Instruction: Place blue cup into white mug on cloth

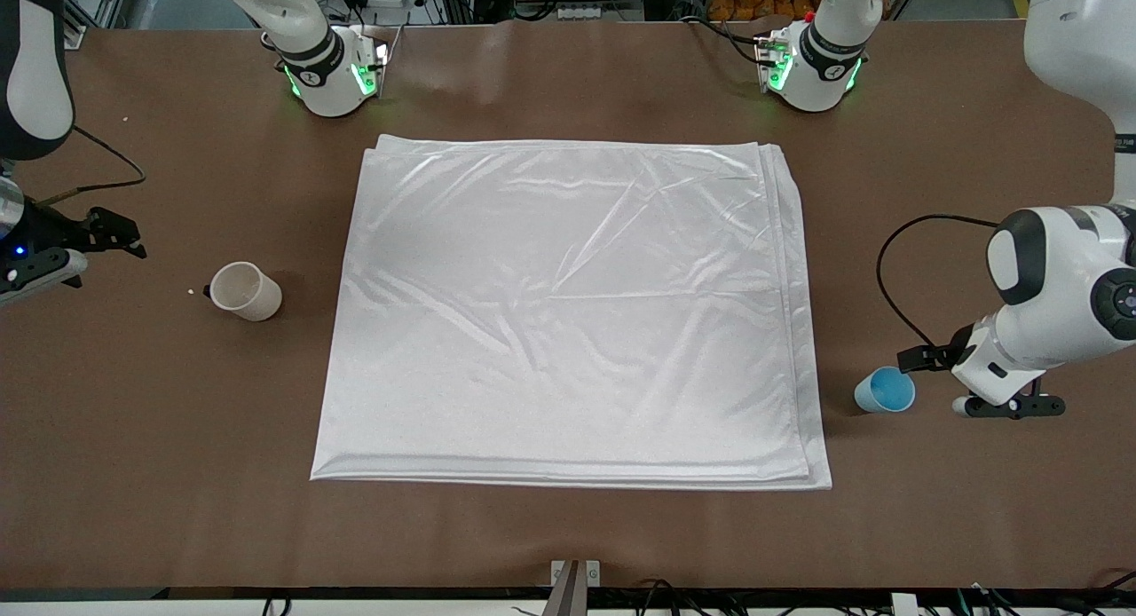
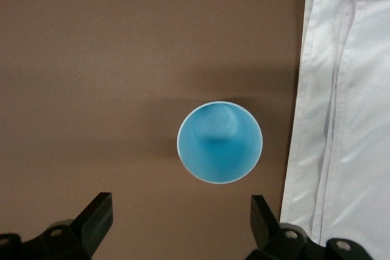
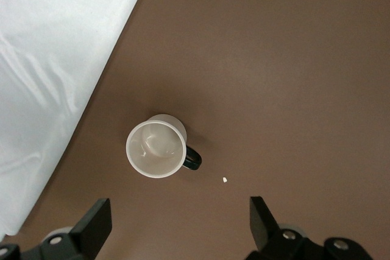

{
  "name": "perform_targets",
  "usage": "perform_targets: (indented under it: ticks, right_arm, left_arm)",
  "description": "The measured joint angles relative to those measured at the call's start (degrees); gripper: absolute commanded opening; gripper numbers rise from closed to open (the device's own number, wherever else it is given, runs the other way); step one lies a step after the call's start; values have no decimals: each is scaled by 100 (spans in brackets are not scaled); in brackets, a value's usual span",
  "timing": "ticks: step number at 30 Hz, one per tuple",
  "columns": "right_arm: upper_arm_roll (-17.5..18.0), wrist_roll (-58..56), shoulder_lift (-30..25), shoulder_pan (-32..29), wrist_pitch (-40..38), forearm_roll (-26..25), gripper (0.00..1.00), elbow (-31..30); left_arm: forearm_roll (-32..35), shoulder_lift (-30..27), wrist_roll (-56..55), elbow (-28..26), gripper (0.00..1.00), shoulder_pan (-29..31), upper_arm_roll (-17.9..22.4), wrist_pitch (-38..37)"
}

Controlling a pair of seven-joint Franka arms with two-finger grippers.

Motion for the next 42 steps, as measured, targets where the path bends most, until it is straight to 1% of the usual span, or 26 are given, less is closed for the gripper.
perform_targets:
  ticks: [8,22,32,36,37,39,41,42]
  right_arm:
    - [-2,-1285,61,-77,545,-31,100,-479]
    - [-9,-3163,93,-289,1588,-155,100,-1279]
    - [-14,-4350,476,-556,2242,-156,100,-1580]
    - [-14,-4644,589,-609,2466,-156,100,-1731]
    - [-14,-4711,606,-613,2492,-156,100,-1766]
    - [-14,-4879,637,-615,2517,-156,100,-1824]
    - [-13,-5073,661,-615,2525,-156,100,-1859]
    - [-14,-5172,673,-615,2525,-156,100,-1871]
  left_arm:
    - [1,338,0,200,100,-4,-2,18]
    - [4,844,0,581,100,34,44,18]
    - [4,1010,0,705,100,33,43,38]
    - [4,1057,0,711,100,31,43,126]
    - [4,1071,0,712,96,30,42,161]
    - [4,1101,0,712,84,30,42,204]
    - [4,1133,0,713,69,30,42,230]
    - [4,1148,0,714,64,30,42,242]
